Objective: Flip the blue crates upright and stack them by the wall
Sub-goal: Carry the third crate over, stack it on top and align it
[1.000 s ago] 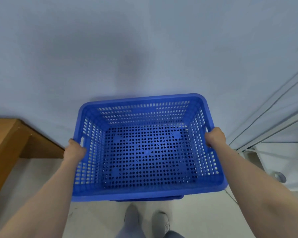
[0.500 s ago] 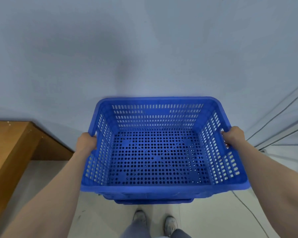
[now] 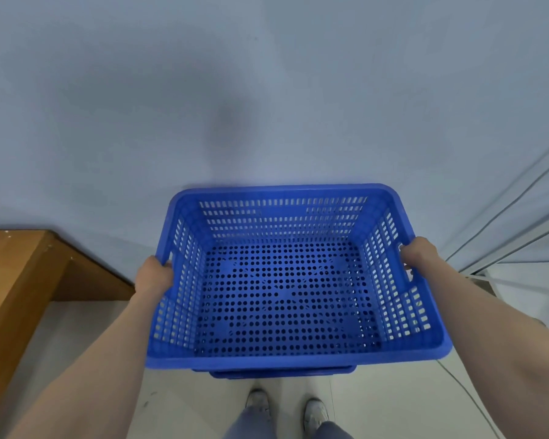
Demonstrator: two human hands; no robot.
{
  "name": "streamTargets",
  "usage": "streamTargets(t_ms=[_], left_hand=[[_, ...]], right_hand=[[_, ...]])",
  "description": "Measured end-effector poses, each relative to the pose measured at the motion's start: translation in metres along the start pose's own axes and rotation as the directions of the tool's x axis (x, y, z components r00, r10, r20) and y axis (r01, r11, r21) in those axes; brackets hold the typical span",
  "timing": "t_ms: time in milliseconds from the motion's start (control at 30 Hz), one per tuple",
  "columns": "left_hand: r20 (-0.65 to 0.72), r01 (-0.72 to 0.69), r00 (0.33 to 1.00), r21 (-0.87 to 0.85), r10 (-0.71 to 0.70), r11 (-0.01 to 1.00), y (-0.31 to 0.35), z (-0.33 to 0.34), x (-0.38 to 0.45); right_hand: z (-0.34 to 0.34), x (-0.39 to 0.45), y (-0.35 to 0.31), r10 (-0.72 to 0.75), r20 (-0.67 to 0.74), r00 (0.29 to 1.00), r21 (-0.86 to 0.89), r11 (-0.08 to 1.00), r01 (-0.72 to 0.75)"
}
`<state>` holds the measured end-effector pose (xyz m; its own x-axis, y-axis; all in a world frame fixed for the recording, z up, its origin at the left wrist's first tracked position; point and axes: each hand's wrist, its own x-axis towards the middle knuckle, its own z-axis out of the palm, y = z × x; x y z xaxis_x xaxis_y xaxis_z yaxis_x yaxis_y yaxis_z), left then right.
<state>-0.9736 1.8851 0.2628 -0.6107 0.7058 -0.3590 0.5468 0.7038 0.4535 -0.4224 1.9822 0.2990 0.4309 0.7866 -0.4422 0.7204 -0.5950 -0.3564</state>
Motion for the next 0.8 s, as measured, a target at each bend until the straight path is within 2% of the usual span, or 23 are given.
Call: streamTargets(t_ms=[133, 233, 367, 467, 633, 800], left_hand=[[0.022, -0.029, 0.999, 0.106, 0.026, 0.994, 0.013, 0.0, -0.01], [-0.004, -0.089, 0.996, 0.22, 0.092, 0.971, 0.021, 0.003, -0.024], [0.016, -0.194, 0.979, 0.372, 0.202, 0.908, 0.032, 0.005, -0.051], [0.074, -0.292, 0.955, 0.402, 0.287, 0.868, 0.044, 0.012, -0.071], [0.111, -0.331, 0.942, 0.439, 0.315, 0.835, 0.065, 0.026, -0.107], [0.149, -0.393, 0.918, 0.445, 0.367, 0.804, 0.089, 0.018, -0.146]], right_hand=[[0.004, -0.012, -0.004, 0.028, -0.028, 0.999, -0.089, 0.996, -0.03], [0.006, -0.021, -0.003, -0.012, -0.078, 0.997, -0.137, 0.991, 0.001], [0.008, -0.028, -0.001, -0.281, -0.223, 0.933, -0.367, 0.911, 0.187], [0.008, -0.031, -0.009, -0.419, -0.167, 0.892, -0.421, 0.849, 0.32], [0.014, -0.043, -0.027, -0.511, -0.027, 0.859, -0.474, 0.763, 0.439], [0.006, -0.086, -0.046, -0.577, 0.032, 0.816, -0.487, 0.704, 0.517]])
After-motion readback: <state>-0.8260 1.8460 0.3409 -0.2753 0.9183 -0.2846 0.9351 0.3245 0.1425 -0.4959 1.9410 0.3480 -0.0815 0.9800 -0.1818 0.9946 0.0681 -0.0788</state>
